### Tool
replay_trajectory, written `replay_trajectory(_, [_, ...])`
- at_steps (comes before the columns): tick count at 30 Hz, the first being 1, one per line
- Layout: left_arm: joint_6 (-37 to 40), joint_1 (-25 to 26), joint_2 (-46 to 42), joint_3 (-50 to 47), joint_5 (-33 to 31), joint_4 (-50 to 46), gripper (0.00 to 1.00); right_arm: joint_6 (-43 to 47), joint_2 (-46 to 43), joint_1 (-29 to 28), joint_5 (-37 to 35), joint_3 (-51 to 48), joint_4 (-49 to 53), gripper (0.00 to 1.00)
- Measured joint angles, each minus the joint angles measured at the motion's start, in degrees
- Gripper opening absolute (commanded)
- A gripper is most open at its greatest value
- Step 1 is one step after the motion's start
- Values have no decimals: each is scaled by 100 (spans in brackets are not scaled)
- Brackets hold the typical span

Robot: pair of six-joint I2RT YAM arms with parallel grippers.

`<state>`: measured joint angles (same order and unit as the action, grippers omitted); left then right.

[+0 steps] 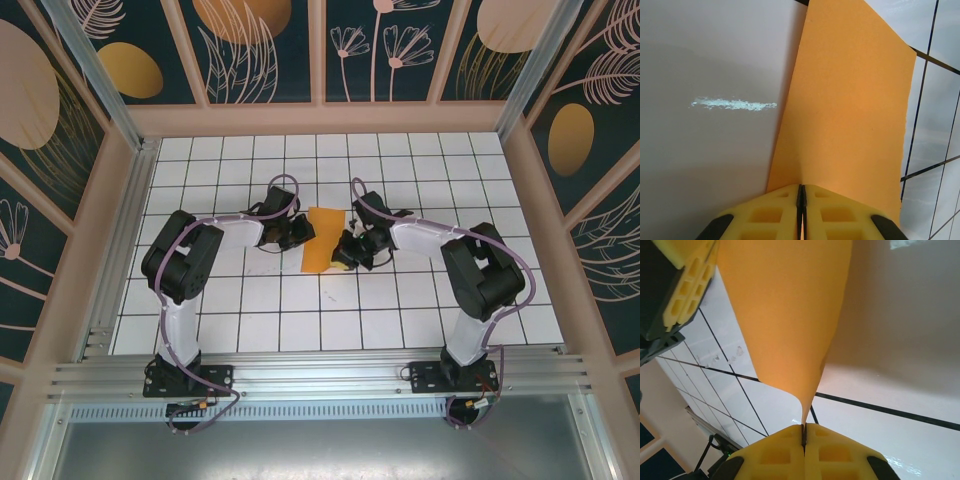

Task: Fold a paper plane with a square sheet of paper (pick it up from the middle)
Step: Third fold the triangle at the center of the table.

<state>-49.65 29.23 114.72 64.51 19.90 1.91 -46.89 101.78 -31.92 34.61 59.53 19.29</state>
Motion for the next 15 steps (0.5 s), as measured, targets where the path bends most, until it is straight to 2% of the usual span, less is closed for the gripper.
replay_trajectory(15, [-2, 2, -7, 0, 4, 0, 12, -190, 984, -4, -24, 984, -595, 0])
